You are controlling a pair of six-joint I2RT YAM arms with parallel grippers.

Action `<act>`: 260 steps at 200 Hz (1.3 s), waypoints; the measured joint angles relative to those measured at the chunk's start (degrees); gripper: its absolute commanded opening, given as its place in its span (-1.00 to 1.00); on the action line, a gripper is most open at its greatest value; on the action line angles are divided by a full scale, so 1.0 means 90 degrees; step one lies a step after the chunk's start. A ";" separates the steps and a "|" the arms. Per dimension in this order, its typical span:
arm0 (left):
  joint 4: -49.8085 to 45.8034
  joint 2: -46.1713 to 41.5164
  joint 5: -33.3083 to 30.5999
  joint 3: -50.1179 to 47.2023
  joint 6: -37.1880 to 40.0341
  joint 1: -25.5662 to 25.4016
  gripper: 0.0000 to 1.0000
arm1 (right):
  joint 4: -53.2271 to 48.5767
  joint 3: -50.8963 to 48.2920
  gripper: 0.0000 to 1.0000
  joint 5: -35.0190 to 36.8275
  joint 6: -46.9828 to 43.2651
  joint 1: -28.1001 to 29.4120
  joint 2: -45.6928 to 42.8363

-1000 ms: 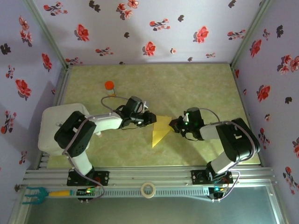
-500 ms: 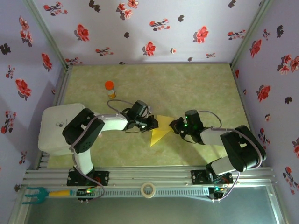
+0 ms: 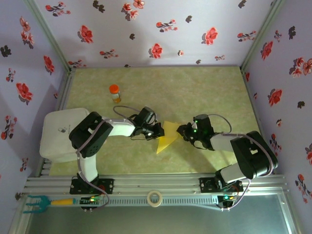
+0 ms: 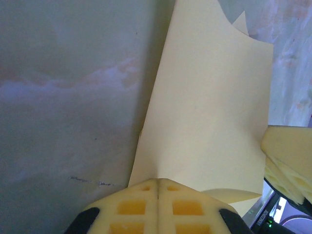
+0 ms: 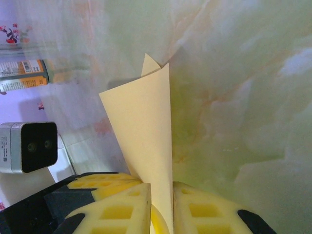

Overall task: Fold a paper plane with a square sheet of paper (pick it up from the middle)
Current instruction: Fold the wing for the fifth time at the center of the table.

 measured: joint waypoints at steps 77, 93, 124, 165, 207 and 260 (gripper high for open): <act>0.0000 0.0000 0.0000 0.0000 0.0022 0.0000 -0.91 | -0.0015 0.0393 -0.52 -0.0707 -0.0600 -0.0228 0.0622; 0.0000 0.0000 0.0000 0.0000 0.0022 0.0000 -0.92 | -0.0015 0.0396 -0.53 -0.0767 -0.0651 -0.0248 0.0724; 0.0002 0.0000 0.0000 0.0000 0.0022 0.0000 -0.89 | 0.0005 0.0464 -0.77 -0.0930 -0.0748 -0.0265 0.0918; -0.0027 -0.0107 -0.0007 0.0000 0.0197 0.0000 -0.47 | 0.0034 0.0491 -0.93 -0.1027 -0.0777 -0.0279 0.0984; -0.0522 -0.1003 -0.0525 0.0000 0.0816 -0.0151 -0.19 | 0.0342 0.0447 -0.96 -0.0991 -0.0024 -0.0282 0.0974; -0.1792 -0.1379 -0.2137 0.0369 0.2152 -0.1409 0.01 | 0.0699 0.0355 -0.96 -0.0920 0.0721 -0.0287 0.0957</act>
